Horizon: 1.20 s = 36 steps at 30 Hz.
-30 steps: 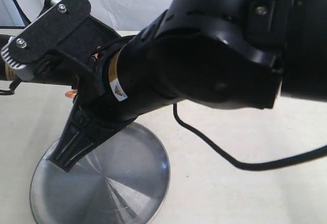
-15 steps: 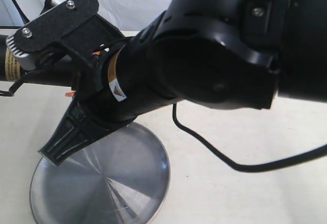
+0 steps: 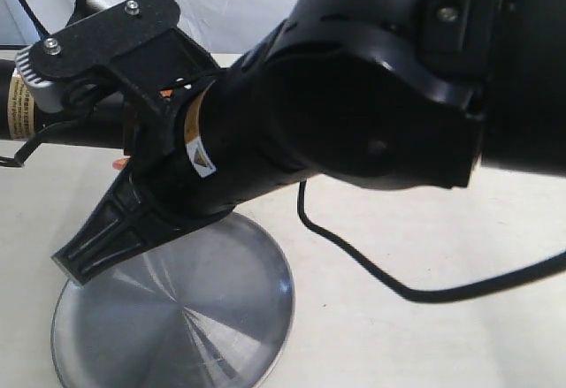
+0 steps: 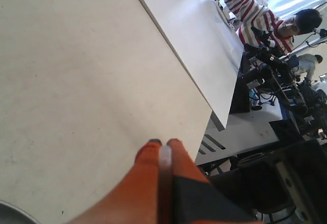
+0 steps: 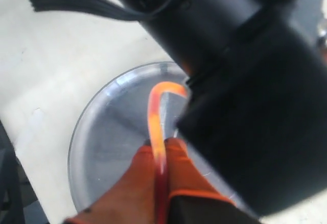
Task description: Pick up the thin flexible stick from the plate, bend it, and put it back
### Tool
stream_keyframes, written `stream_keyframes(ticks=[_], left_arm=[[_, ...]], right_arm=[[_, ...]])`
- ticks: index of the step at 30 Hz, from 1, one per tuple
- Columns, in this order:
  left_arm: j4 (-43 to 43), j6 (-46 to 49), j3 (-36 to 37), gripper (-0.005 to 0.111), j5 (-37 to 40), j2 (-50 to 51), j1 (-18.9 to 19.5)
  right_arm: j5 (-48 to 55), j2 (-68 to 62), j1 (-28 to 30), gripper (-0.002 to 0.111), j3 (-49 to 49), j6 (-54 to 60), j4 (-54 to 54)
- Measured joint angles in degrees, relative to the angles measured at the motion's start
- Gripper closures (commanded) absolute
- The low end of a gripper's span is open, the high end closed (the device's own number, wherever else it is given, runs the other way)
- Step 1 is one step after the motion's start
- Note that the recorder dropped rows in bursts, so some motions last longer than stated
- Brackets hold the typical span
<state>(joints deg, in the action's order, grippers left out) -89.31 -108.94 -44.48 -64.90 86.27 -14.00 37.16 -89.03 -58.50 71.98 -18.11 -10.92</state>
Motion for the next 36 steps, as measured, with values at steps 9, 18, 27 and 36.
stream_keyframes(ticks=[9, 18, 27, 36], left_arm=[[0.7, 0.1, 0.0, 0.107, 0.0, 0.0, 0.0], [0.7, 0.4, 0.0, 0.107, 0.0, 0.0, 0.0], [0.8, 0.4, 0.0, 0.107, 0.0, 0.0, 0.0], [0.8, 0.4, 0.0, 0.107, 0.1, 0.0, 0.0]], right_arm=[[-0.3, 0.0, 0.0, 0.108, 0.0, -3.7, 0.3], [-0.3, 0.0, 0.0, 0.108, 0.0, -5.3, 0.4], [0.0, 0.0, 0.0, 0.108, 0.0, -8.7, 0.6], [0.7, 0.0, 0.2, 0.108, 0.1, -12.7, 1.0]])
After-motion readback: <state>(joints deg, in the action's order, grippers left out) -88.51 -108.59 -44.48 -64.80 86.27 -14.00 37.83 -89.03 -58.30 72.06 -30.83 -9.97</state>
